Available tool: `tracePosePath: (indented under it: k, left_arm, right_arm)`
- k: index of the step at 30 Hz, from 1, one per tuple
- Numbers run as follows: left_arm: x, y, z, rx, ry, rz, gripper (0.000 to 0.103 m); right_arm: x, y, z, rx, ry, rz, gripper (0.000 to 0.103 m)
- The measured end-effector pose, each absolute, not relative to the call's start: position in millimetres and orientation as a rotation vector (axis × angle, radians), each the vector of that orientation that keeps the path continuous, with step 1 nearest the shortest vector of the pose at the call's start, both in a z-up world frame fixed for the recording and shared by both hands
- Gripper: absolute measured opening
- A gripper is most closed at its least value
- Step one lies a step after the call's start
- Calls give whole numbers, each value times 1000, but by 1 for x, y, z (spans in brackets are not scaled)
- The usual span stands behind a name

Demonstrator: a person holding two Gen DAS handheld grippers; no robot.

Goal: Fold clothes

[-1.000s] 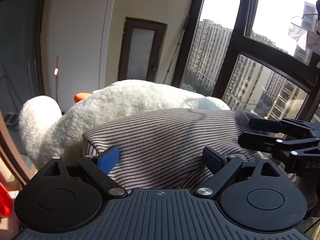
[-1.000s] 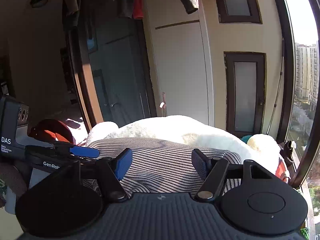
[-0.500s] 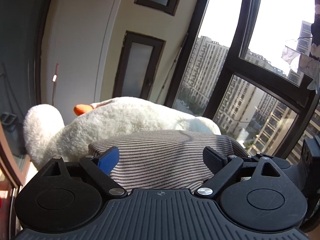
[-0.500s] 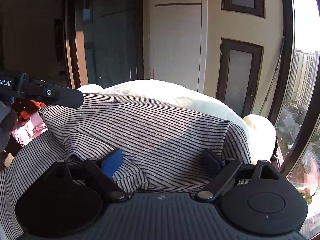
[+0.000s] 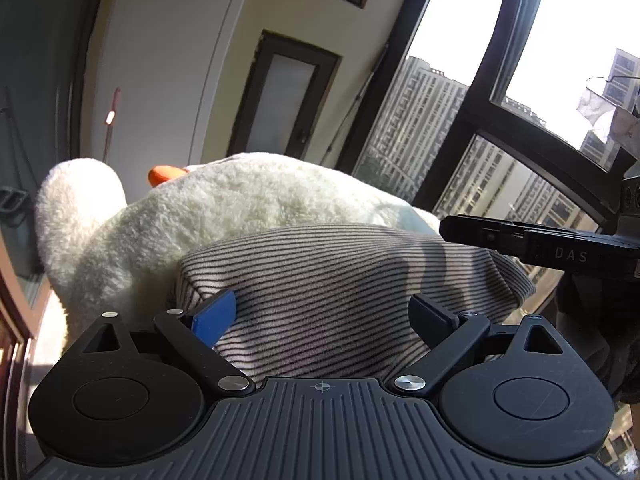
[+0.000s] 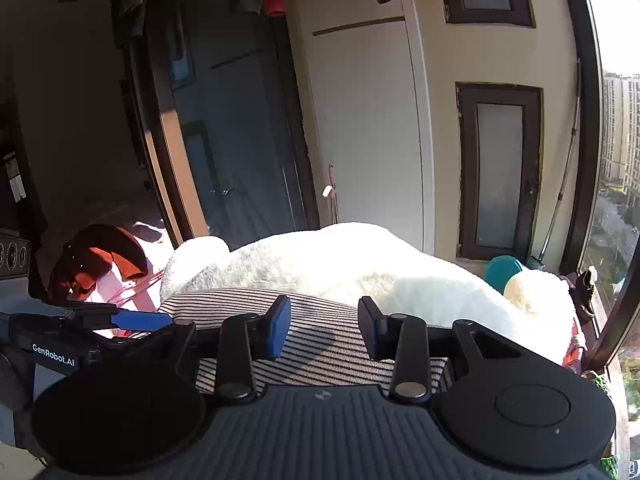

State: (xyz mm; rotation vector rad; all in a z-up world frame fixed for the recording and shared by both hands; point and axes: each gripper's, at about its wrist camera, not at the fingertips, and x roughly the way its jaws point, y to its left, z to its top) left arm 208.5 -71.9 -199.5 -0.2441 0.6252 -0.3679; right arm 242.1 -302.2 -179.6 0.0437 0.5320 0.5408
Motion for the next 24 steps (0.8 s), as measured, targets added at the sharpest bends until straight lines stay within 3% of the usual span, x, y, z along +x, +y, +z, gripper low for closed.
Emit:
tracePosePath:
  k: [5, 8, 9, 11, 13, 24]
  left_arm:
    - [201, -75, -205, -212, 616, -359, 97]
    - [193, -66, -202, -246, 607, -364, 97]
    - [189, -61, -200, -269, 603, -371, 97]
    - [183, -49, -193, -314, 592, -384, 97]
    - [178, -37, -184, -348, 571, -379, 97]
    - [208, -38, -189, -357, 634, -360, 99]
  right_arm:
    - [294, -270, -187, 43, 643, 618, 53]
    - [317, -256, -202, 53, 754, 647, 55]
    - [316, -253, -206, 40, 762, 644, 53]
    - [305, -251, -207, 12, 752, 646, 30]
    - [289, -257, -204, 32, 751, 668, 20]
    - [189, -294, -209, 136, 717, 658, 19]
